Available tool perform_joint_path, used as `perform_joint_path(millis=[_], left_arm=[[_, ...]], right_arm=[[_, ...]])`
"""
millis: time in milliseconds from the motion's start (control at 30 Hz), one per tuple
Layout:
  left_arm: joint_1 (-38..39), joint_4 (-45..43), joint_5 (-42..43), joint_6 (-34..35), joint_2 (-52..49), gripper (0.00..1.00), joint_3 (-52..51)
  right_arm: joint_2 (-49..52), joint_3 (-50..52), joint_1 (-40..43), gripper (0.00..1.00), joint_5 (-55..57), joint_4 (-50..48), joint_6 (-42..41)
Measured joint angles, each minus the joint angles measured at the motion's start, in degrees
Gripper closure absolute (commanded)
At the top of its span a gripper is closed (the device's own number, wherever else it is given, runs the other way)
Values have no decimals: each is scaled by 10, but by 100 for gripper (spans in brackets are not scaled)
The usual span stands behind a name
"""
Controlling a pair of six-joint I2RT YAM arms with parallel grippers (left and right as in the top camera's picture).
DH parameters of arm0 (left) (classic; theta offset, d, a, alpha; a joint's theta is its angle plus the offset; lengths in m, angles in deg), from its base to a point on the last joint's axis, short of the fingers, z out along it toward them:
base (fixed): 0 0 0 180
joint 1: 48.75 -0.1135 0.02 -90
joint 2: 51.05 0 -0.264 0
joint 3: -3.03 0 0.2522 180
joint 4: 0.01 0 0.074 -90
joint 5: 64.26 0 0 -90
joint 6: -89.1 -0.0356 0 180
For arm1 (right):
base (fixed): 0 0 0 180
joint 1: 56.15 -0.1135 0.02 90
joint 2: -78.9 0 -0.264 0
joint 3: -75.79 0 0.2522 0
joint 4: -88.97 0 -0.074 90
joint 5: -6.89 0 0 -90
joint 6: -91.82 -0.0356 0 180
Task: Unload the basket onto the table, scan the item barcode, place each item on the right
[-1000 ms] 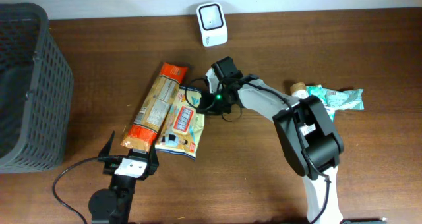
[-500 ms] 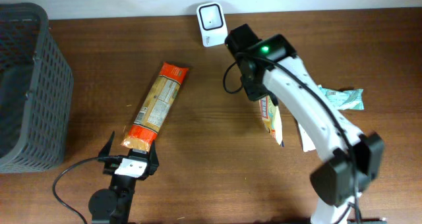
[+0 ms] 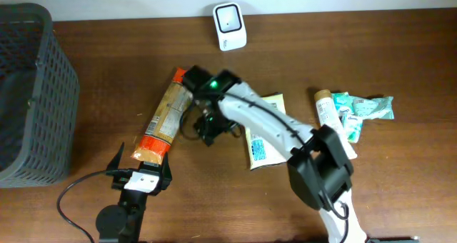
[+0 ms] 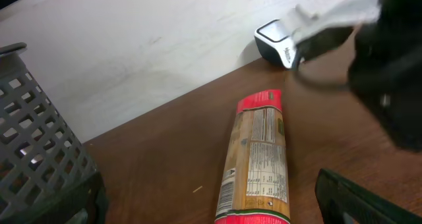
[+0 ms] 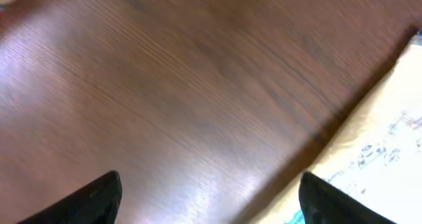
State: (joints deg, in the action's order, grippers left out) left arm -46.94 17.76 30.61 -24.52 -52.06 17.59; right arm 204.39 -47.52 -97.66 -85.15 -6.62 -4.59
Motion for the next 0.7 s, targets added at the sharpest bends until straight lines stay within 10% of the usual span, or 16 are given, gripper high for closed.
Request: perform_joint_path(millis=[300,700], left_arm=[[0,0,0,0,0,1,0],[0,0,0,0,0,1,0]], right_arm=[[-15,-142,299,11,-188,218,145],[-21,194,371,12,-279,91,219]])
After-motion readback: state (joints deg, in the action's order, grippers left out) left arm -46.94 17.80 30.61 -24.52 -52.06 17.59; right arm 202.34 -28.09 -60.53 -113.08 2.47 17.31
